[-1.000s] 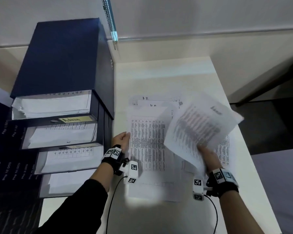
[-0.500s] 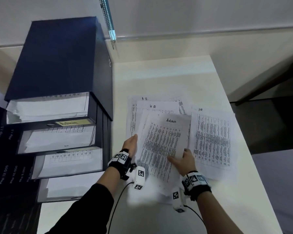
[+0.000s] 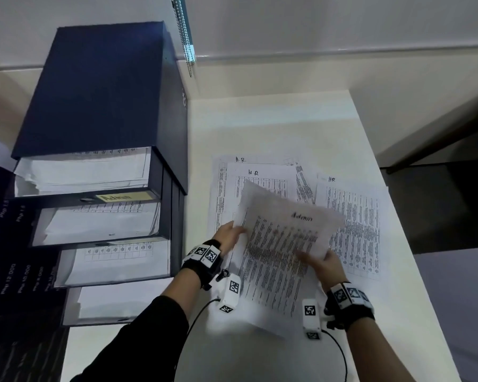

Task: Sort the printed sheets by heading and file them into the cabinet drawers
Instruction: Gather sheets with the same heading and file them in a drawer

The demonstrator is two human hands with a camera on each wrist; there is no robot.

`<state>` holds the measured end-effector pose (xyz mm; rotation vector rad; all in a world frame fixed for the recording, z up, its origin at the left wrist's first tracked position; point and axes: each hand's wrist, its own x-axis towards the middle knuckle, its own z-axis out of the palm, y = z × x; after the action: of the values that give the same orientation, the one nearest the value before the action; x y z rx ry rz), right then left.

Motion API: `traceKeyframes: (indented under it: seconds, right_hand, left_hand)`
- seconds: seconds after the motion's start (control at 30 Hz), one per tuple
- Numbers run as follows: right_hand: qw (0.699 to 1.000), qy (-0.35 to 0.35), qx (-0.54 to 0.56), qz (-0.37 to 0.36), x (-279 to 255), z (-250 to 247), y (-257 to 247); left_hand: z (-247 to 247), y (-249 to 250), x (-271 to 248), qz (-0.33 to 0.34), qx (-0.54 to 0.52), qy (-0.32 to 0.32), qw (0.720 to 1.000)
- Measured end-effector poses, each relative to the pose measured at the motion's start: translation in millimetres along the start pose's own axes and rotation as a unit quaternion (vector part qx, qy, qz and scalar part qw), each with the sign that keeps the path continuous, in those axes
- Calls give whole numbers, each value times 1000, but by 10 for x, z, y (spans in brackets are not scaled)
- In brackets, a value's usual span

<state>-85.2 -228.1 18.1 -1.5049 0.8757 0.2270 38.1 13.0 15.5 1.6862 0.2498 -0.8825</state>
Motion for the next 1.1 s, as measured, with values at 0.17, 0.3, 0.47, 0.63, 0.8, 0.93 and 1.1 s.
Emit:
traceKeyframes:
  seconds: [0.17,0.3,0.47,0.63,0.8,0.93,1.1]
  right_hand:
    - [978,192,-81,-4,34,-368,-43]
    - [961,269,-58,10,40,-591,-11]
    - [987,154,-25,26,-24,-453,12]
    - [988,9,-144,47,-94,-133,103]
    - [981,8,-191,20,-48,-20,235]
    - [980,-14,-200,-13,-62,-23,226]
    - [987,18,-136,-88,-44,9,58]
  left_hand:
    - [-167,-233,79,31,185,246,951]
    - [-220,-245,48,8,239,211,948]
    - [-80,-268,39,6,303,187,935]
    - [-65,-259,31,13,266,195,944]
    - [-74,-255,-9,56,231,236,942]
    - [-45,-225,12,74,127,214,966]
    - [-7,-86,145,103,64,244,962]
